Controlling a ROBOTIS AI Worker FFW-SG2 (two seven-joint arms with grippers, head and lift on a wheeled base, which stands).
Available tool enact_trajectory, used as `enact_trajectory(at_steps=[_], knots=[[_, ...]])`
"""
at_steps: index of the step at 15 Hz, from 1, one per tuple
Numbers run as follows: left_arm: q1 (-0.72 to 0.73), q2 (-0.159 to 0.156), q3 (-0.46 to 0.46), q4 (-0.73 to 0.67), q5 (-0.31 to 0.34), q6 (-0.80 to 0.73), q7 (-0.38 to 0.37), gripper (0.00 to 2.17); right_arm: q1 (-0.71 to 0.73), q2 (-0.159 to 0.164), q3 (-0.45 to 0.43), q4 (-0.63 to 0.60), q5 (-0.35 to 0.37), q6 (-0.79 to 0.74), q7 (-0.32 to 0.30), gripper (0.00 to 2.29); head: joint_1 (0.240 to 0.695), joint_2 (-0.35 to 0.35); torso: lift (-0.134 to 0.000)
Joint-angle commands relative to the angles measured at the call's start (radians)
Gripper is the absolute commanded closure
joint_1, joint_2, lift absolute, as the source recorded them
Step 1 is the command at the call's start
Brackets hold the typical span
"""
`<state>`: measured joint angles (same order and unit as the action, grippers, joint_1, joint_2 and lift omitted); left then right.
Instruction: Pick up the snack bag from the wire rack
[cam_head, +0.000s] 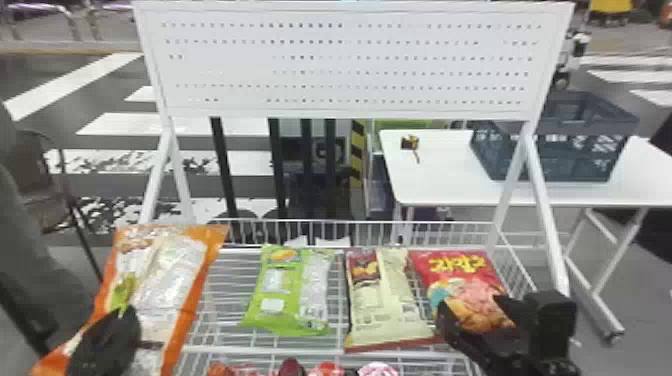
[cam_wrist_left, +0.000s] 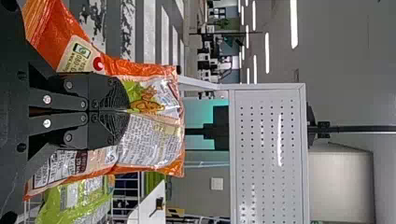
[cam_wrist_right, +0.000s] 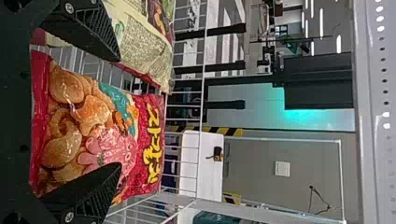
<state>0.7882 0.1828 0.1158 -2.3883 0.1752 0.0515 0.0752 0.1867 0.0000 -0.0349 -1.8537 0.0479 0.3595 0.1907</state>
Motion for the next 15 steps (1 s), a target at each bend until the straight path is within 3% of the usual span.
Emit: enact_trajectory(at_steps=[1, 5, 8, 9, 11, 12, 15], knots=[[-0.001, 0.000, 0.001, 0.003, 0.000, 0.000, 0.002, 1.67, -0.073, 0.001, -0.023, 0.105, -0.003, -0.014, 0.001, 0.10, 0.499, 0.000, 0.000], [0.006, 0.000, 0.002, 0.000, -0.005, 0.000, 0.000, 1.67, -0.153, 0.001, -0.056, 0.226, -0.013, -0.017, 0.019, 0.12, 0.499, 0.000, 0.000], [0.009, 0.000, 0.001, -0.003, -0.009, -0.003, 0.002, 1.67, -0.156, 0.001, -0.057, 0.234, -0.006, 0.017, 0.024, 0.39, 0.499, 0.000, 0.000], [0.009, 0.000, 0.001, -0.003, -0.009, -0.003, 0.002, 1.67, -0.154, 0.001, -0.057, 0.225, -0.011, 0.063, 0.030, 0.64, 0.499, 0.000, 0.000], [0.009, 0.000, -0.002, -0.003, -0.013, 0.000, 0.002, 1.67, -0.144, 0.001, -0.049, 0.197, -0.019, 0.072, 0.029, 2.06, 0.499, 0.000, 0.000], [0.012, 0.003, -0.002, -0.005, -0.014, -0.003, 0.002, 1.67, -0.139, 0.001, -0.046, 0.186, -0.019, 0.079, 0.024, 2.20, 0.499, 0.000, 0.000], [0.020, 0.009, -0.001, -0.012, -0.014, 0.000, 0.006, 1.67, -0.118, 0.001, -0.037, 0.157, -0.020, 0.075, 0.000, 2.25, 0.499, 0.000, 0.000]])
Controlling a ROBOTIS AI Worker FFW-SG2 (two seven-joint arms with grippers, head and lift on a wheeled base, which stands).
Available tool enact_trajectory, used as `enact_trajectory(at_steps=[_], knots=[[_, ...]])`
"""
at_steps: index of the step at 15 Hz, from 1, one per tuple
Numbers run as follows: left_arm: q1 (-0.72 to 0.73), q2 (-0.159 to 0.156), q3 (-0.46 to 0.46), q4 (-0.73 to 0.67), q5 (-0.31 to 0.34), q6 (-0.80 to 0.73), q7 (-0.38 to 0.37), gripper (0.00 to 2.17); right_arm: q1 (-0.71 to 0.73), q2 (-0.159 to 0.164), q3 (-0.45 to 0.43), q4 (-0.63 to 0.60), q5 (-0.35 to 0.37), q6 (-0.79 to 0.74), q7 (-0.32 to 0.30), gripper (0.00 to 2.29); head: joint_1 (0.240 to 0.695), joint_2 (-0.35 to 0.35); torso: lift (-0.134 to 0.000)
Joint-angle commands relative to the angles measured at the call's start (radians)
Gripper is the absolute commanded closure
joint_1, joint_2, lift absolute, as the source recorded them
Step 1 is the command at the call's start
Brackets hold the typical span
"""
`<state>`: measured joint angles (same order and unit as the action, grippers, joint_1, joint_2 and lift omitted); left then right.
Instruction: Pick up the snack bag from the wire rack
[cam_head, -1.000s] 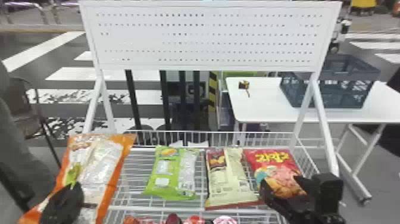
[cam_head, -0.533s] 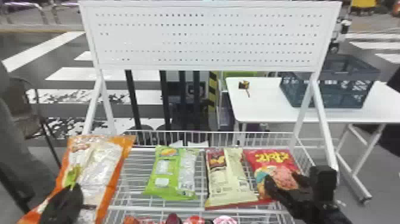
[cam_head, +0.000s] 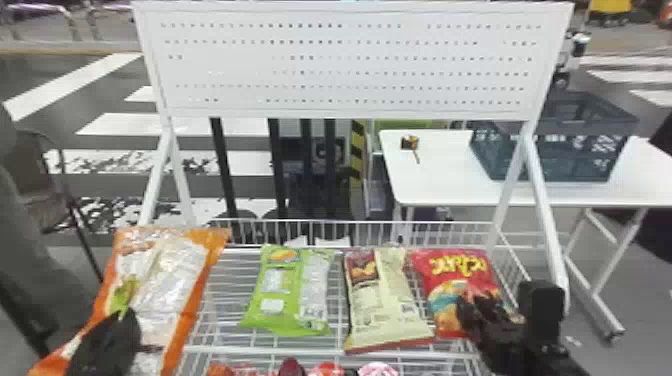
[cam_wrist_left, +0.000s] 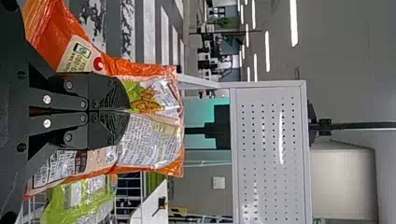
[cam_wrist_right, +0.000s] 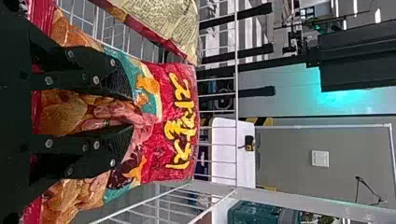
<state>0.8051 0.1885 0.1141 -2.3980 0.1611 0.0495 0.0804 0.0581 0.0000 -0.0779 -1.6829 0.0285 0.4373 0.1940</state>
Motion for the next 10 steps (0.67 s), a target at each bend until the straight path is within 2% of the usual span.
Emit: enact_trajectory(at_steps=[1, 4, 8, 10], knots=[[0.006, 0.008, 0.001, -0.004, 0.000, -0.001, 0.001, 1.67, 0.017, 0.001, 0.006, -0.023, -0.002, -0.005, -0.008, 2.25, 0.499, 0.000, 0.000], [0.017, 0.019, 0.007, -0.016, 0.000, -0.001, 0.002, 1.67, 0.057, 0.001, 0.007, -0.092, -0.015, -0.024, -0.033, 2.25, 0.499, 0.000, 0.000], [0.023, 0.028, 0.007, -0.027, 0.000, -0.001, 0.009, 1.67, 0.161, 0.001, 0.043, -0.276, -0.005, -0.051, -0.134, 2.25, 0.499, 0.000, 0.000], [0.026, 0.028, 0.004, -0.032, 0.000, -0.004, 0.009, 1.67, 0.227, 0.001, 0.055, -0.377, -0.022, -0.064, -0.139, 2.25, 0.499, 0.000, 0.000]])
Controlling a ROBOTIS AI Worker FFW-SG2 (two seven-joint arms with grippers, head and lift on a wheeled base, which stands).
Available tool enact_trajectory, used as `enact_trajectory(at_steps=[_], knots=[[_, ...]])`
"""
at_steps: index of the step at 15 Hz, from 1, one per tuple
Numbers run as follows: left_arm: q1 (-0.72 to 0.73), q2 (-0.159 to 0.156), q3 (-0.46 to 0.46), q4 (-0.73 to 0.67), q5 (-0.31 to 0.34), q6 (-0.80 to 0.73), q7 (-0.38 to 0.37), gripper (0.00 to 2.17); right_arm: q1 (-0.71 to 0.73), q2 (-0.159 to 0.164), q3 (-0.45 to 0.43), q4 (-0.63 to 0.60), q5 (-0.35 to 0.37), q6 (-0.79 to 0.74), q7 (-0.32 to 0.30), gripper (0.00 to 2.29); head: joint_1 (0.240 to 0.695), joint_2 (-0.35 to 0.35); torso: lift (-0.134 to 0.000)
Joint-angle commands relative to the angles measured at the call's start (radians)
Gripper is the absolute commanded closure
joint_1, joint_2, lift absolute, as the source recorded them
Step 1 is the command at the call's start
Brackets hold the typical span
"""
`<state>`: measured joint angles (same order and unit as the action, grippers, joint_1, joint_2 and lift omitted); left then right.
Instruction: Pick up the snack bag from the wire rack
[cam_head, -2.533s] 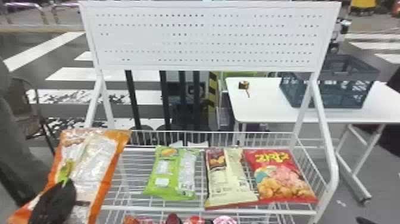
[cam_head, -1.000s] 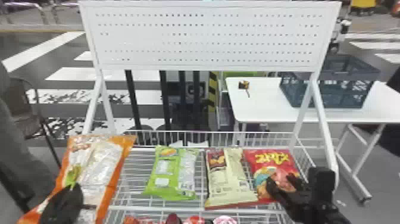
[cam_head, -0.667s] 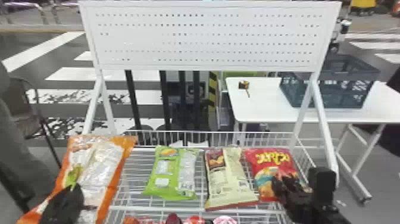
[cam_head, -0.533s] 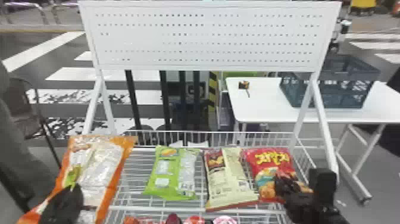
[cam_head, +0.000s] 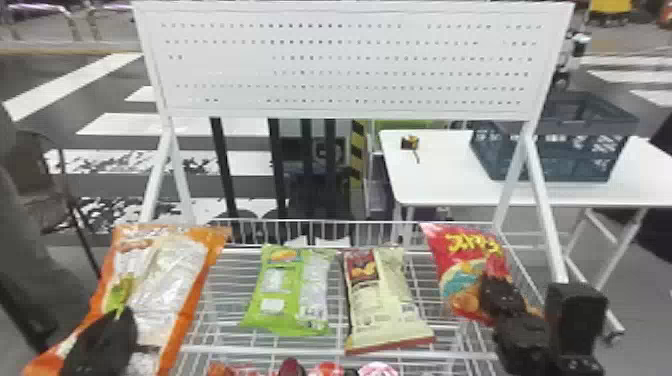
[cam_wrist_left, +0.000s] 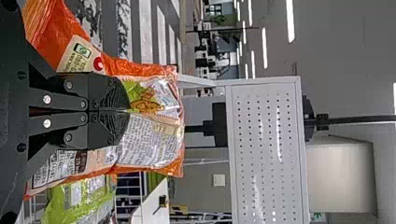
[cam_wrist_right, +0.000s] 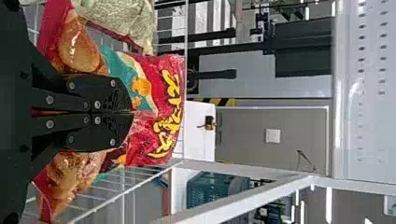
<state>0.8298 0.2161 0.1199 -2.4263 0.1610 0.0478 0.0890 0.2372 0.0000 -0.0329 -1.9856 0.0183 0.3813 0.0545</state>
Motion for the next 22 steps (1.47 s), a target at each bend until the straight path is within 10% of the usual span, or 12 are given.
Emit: enact_trajectory(at_steps=[1, 11, 22], knots=[[0.003, 0.002, -0.002, -0.004, 0.000, -0.002, 0.001, 1.67, 0.096, 0.001, 0.011, -0.133, -0.032, -0.008, 0.008, 2.25, 0.499, 0.000, 0.000], [0.002, 0.003, 0.001, -0.002, 0.000, -0.002, 0.008, 1.67, 0.614, 0.001, -0.038, -0.440, -0.097, -0.342, 0.050, 2.25, 0.499, 0.000, 0.000], [0.008, -0.006, -0.003, -0.011, -0.003, -0.002, 0.006, 1.67, 0.665, 0.001, -0.097, -0.449, -0.162, -0.391, 0.076, 2.25, 0.499, 0.000, 0.000]])
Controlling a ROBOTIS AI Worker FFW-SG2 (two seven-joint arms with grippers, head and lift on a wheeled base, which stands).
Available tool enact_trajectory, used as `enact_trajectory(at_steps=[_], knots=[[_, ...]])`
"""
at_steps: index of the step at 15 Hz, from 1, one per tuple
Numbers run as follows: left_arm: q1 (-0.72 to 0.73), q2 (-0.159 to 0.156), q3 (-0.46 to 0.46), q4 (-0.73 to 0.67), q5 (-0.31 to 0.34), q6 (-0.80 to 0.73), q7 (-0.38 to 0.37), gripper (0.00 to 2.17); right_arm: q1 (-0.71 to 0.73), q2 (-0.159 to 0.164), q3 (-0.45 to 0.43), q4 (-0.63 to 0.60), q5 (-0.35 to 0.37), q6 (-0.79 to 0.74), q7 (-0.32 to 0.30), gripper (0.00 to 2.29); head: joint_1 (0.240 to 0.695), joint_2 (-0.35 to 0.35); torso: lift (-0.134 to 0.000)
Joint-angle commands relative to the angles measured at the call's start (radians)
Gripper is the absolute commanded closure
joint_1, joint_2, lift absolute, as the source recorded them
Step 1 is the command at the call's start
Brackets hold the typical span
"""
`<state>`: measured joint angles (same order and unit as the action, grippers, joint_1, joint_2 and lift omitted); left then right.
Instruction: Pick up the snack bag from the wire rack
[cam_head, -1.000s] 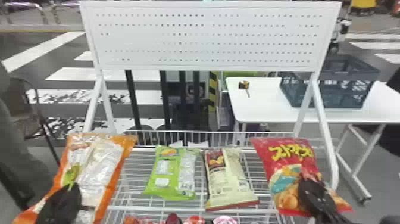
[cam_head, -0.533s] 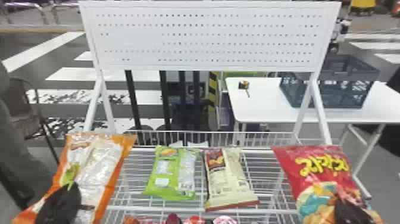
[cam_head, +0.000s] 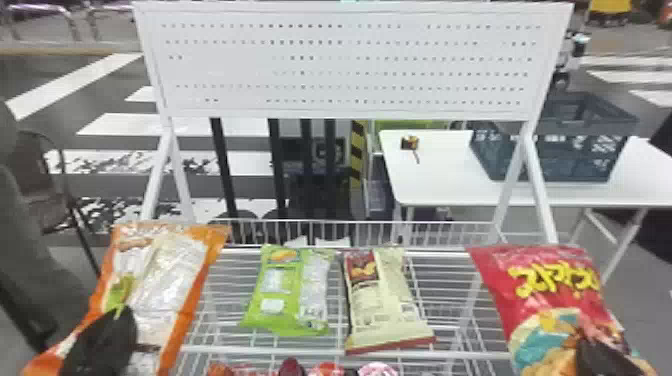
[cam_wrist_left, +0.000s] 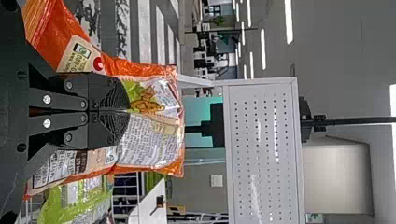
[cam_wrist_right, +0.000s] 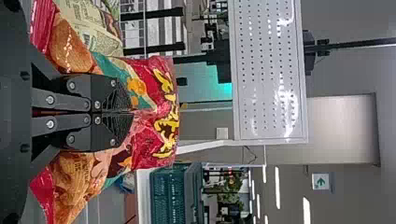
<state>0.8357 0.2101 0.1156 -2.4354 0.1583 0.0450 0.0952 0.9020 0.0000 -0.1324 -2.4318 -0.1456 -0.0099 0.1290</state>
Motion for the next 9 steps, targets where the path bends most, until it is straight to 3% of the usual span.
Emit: enact_trajectory(at_steps=[1, 9], knots=[[0.003, 0.000, 0.001, -0.002, 0.000, 0.000, 0.000, 1.67, 0.002, 0.001, 0.004, -0.004, 0.001, 0.000, 0.001, 2.25, 0.499, 0.000, 0.000], [0.006, 0.000, 0.003, -0.010, 0.000, -0.003, 0.000, 1.67, 0.011, 0.001, 0.007, -0.018, 0.001, -0.003, 0.009, 2.25, 0.499, 0.000, 0.000]])
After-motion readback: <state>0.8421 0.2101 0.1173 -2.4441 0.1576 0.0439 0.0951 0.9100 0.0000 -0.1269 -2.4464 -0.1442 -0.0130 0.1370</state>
